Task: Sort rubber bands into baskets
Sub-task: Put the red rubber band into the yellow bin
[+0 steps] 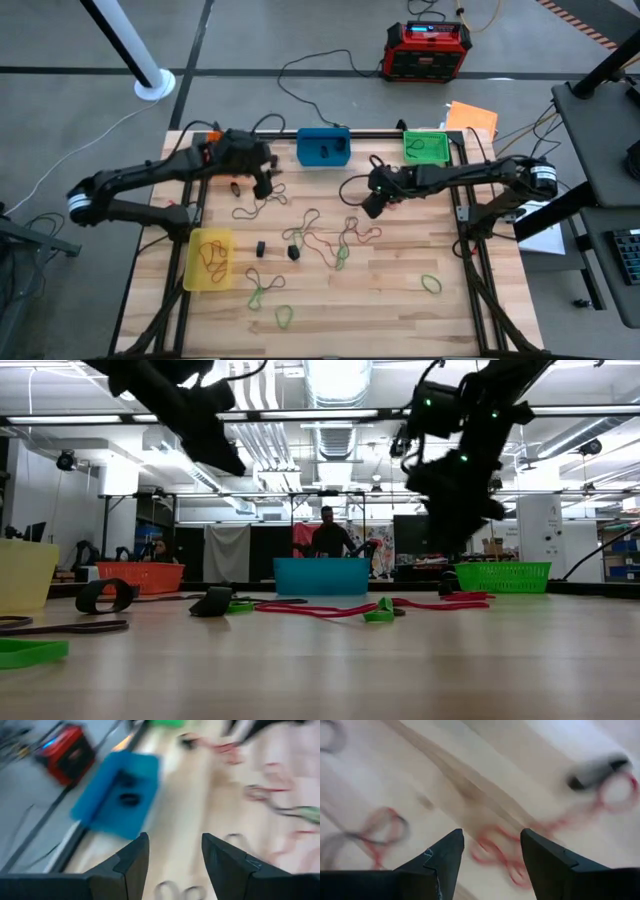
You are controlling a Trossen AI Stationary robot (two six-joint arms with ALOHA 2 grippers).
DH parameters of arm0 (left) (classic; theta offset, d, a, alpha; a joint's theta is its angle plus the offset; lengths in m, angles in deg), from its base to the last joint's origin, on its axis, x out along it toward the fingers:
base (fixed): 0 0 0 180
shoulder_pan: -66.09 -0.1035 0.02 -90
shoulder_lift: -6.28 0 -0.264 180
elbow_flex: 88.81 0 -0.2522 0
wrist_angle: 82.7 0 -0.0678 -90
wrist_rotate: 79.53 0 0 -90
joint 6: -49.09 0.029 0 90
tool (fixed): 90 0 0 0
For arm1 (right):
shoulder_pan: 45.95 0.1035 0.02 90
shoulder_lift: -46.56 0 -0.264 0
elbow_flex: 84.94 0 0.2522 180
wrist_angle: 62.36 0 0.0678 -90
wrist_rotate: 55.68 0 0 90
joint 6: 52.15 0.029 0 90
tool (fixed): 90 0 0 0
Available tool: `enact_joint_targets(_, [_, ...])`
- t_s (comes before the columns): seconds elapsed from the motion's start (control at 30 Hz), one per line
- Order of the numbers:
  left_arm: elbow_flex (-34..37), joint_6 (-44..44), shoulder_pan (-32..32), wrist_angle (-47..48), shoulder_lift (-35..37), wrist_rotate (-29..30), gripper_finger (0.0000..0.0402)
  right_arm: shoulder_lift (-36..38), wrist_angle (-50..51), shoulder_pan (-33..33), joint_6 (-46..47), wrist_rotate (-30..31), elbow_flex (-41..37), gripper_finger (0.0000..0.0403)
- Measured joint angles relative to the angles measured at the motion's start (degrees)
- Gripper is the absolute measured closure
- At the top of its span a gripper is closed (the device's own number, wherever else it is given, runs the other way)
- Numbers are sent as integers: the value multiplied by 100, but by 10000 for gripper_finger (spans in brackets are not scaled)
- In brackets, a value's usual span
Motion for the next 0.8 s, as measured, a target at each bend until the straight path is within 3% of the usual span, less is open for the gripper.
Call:
enact_joint_targets(0.2, [582,40,373,-576,478,-978,235,-43,556,-265,326,15,0,230])
enact_joint_targets(0.53, [722,170,495,-624,1080,-984,235,-153,652,-511,486,-32,0,250])
enact_joint_targets(0.8, [753,322,493,-619,1109,-984,235,-219,588,-505,611,82,0,248])
